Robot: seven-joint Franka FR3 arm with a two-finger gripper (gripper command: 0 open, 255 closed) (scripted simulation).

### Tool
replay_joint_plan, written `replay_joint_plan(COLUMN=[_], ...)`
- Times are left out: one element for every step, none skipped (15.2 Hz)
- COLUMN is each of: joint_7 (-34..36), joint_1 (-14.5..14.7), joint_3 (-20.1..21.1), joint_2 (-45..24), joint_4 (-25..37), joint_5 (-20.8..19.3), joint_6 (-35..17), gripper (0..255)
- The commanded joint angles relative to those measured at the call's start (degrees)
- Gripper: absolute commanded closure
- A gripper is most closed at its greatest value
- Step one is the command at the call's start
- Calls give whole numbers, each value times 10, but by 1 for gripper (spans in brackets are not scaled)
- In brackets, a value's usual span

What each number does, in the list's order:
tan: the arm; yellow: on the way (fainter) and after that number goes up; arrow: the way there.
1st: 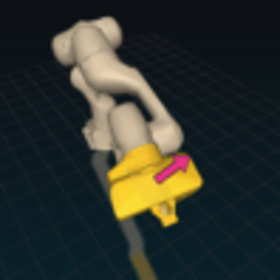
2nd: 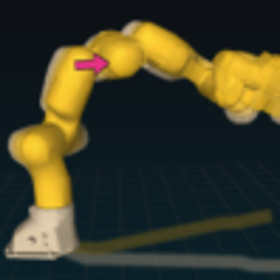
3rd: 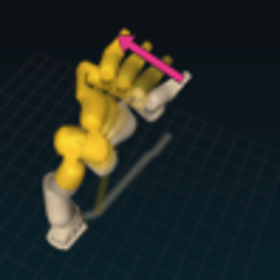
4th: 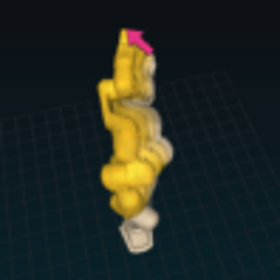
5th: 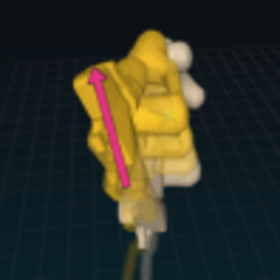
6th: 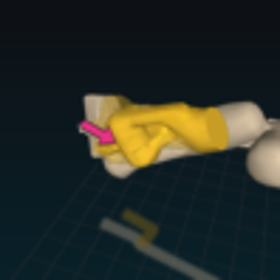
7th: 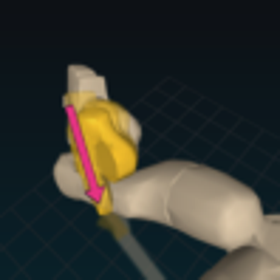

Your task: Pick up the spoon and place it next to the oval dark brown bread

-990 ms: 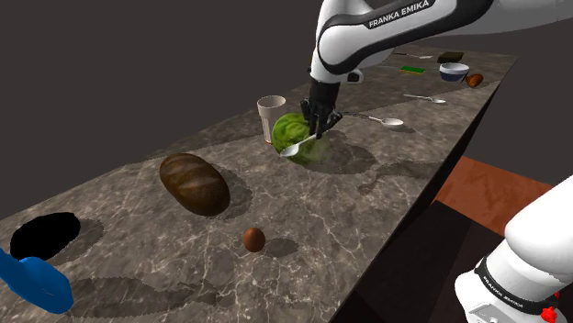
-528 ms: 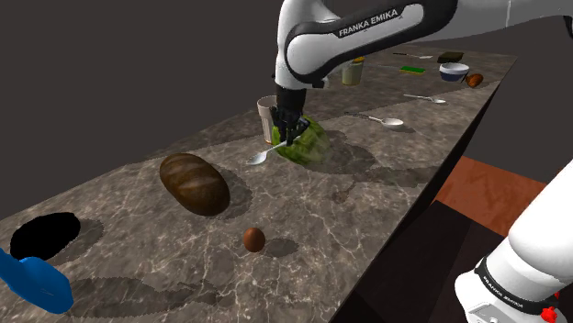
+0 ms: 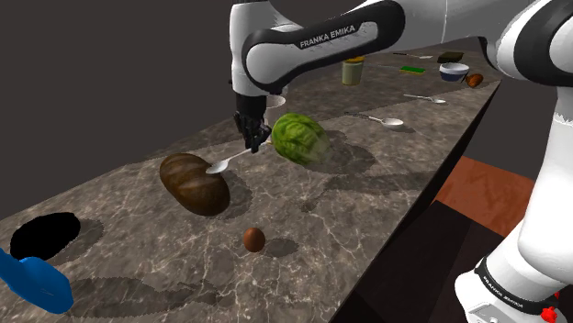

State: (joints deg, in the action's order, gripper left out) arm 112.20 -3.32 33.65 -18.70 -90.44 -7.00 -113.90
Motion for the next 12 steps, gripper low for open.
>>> replay_joint_plan(joint_7=[10, 11, 11, 11, 12, 12, 13, 14, 14, 15, 16, 17], joint_1=[8, 8, 8, 8, 8, 8, 8, 8, 8, 9, 9, 9], joint_3=[-1, -1, -2, -2, -3, -3, -4, -5, -5, -6, -7, -8], joint_2=[-10, -12, -13, -14, -16, -18, -19, -21, -23, -26, -28, -30], joint_4=[0, -6, -12, -18, -24, -30, -35, -40, -45, -50, -55, -60], joint_5=[-8, -9, -10, -11, -12, -13, -14, -16, -17, -19, -20, -22], joint_6=[-10, -17, -24, -31, -38, -45, -52, -59, -66, -73, -79, -86], gripper=[255, 255, 255, 255, 255, 255, 255, 255, 255, 255, 255, 255])
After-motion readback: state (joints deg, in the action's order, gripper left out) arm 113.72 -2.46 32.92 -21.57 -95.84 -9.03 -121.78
